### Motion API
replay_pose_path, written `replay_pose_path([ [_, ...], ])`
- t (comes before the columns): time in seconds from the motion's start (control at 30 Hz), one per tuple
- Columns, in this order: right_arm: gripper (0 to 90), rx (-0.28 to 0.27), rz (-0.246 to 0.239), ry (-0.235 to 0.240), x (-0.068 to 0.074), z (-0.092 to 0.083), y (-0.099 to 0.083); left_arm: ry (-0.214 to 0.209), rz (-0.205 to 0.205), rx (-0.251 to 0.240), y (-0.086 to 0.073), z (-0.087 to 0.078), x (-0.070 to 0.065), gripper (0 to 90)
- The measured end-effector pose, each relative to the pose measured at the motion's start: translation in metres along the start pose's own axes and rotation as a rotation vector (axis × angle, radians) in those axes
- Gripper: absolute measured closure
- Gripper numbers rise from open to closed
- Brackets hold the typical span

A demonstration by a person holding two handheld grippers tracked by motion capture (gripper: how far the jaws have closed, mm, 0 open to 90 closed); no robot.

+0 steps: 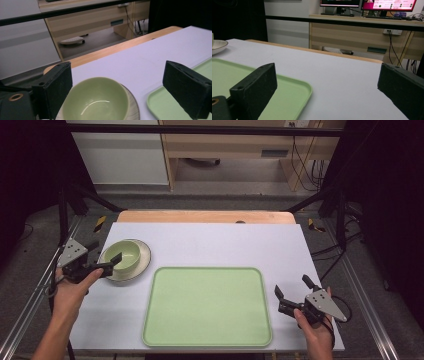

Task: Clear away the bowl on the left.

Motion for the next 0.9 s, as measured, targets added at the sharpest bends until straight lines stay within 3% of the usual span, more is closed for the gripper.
replay_pose_path([
  [0.1,2.8,0.005,0.002,0.001,0.001,0.0,0.0,0.017,0.01,0.035,0.001,0.005,0.007,9.2],
  [0.13,2.8,0.002,0.004,0.003,0.002,0.001,0.0,0.029,-0.02,0.064,0.0,0.01,0.011,11.6],
  [0.17,2.8,0.004,0.003,0.002,0.002,0.001,0.0,0.043,-0.022,0.077,-0.001,0.014,0.014,11.9],
  [0.37,2.8,0.007,0.004,-0.001,0.0,0.0,0.0,0.111,0.004,0.151,-0.008,0.029,0.032,18.2],
  [0.43,2.9,0.004,0.008,-0.001,0.0,0.0,0.0,0.136,-0.017,0.19,-0.013,0.034,0.042,19.1],
  [0.47,2.9,0.005,0.01,-0.002,-0.001,0.0,0.0,0.134,-0.025,0.214,-0.017,0.036,0.047,26.2],
  [0.57,3.0,0.003,0.011,-0.004,-0.001,0.001,-0.001,0.147,-0.024,0.243,-0.022,0.039,0.051,30.4],
  [0.6,3.0,0.007,0.01,-0.002,-0.001,0.001,-0.001,0.15,-0.038,0.271,-0.027,0.042,0.055,31.6],
  [0.73,3.1,0.007,0.005,0.002,0.002,0.001,0.0,0.133,-0.102,0.301,-0.036,0.048,0.06,41.1],
  [0.87,3.1,0.009,0.002,0.006,0.004,0.002,0.0,0.156,-0.134,0.376,-0.047,0.057,0.065,46.6],
  [0.9,3.1,0.009,0.002,0.006,0.004,0.002,0.0,0.156,-0.134,0.376,-0.047,0.057,0.065,47.7],
])
Point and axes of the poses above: each handheld gripper's, and its own axes: z roughly forward along the jaws, y roughly out of its top, x roughly to its left, the point moved 6 cm from there along z, roughly forward along the jaws, and after that the axes turned 4 degrees about -z, right-handed, at the moved point
